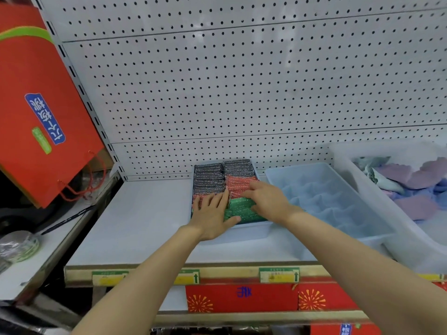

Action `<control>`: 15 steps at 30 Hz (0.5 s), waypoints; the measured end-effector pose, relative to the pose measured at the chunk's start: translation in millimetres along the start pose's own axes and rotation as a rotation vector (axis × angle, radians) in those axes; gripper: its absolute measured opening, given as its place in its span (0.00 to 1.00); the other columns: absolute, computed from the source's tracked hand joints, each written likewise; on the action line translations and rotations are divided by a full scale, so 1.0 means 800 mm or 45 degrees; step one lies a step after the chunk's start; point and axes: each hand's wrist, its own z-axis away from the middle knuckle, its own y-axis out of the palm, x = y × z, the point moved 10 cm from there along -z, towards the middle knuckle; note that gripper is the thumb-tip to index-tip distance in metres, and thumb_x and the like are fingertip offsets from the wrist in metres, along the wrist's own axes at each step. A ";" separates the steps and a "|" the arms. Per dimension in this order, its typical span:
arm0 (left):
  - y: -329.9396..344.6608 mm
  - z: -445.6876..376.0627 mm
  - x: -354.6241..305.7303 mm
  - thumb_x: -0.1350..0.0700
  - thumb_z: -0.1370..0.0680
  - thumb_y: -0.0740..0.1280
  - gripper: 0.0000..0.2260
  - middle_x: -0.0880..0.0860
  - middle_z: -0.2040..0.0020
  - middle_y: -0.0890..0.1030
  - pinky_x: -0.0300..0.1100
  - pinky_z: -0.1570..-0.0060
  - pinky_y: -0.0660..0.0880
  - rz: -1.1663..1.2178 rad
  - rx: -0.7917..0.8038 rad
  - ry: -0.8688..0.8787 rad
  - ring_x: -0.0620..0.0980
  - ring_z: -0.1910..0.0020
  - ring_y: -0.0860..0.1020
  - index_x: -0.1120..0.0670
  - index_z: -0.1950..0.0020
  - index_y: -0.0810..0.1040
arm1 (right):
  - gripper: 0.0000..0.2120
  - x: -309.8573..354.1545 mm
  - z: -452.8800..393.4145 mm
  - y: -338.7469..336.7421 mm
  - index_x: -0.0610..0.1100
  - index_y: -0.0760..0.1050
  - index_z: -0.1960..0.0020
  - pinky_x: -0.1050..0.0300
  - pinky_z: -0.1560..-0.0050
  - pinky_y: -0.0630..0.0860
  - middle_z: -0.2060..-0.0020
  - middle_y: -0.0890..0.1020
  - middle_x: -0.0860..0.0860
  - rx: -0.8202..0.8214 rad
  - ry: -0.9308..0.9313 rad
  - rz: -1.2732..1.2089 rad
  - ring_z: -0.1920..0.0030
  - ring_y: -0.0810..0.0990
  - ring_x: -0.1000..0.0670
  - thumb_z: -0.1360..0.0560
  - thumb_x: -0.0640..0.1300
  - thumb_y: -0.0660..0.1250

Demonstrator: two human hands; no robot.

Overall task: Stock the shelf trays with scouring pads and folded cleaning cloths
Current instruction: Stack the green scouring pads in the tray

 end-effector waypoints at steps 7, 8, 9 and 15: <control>-0.003 -0.022 -0.036 0.29 0.24 0.42 0.37 0.46 0.21 0.35 0.56 0.26 0.34 -0.066 -0.059 0.206 0.48 0.22 0.34 0.46 0.22 0.33 | 0.30 -0.003 0.012 0.066 0.44 0.42 0.21 0.49 0.23 0.41 0.22 0.45 0.47 0.316 -0.008 -0.048 0.22 0.40 0.46 0.18 0.49 0.53; 0.005 -0.024 -0.041 0.29 0.24 0.38 0.36 0.46 0.22 0.33 0.55 0.26 0.33 -0.077 -0.020 0.223 0.47 0.23 0.33 0.46 0.23 0.31 | 0.30 -0.003 0.014 0.068 0.44 0.41 0.21 0.49 0.23 0.40 0.22 0.45 0.47 0.336 0.013 -0.063 0.22 0.40 0.46 0.17 0.49 0.51; 0.010 -0.026 -0.041 0.29 0.27 0.35 0.37 0.45 0.23 0.31 0.55 0.26 0.32 -0.086 0.018 0.221 0.47 0.23 0.33 0.46 0.23 0.31 | 0.30 -0.002 0.016 0.063 0.43 0.42 0.21 0.49 0.23 0.40 0.22 0.45 0.47 0.345 0.026 -0.092 0.22 0.40 0.47 0.17 0.50 0.51; -0.039 -0.041 -0.073 0.30 0.25 0.37 0.38 0.49 0.20 0.51 0.57 0.24 0.39 -0.216 -0.120 0.204 0.53 0.21 0.46 0.48 0.20 0.51 | 0.30 -0.067 0.061 -0.051 0.43 0.49 0.22 0.55 0.24 0.42 0.22 0.51 0.48 0.055 0.197 -0.140 0.22 0.46 0.49 0.18 0.53 0.55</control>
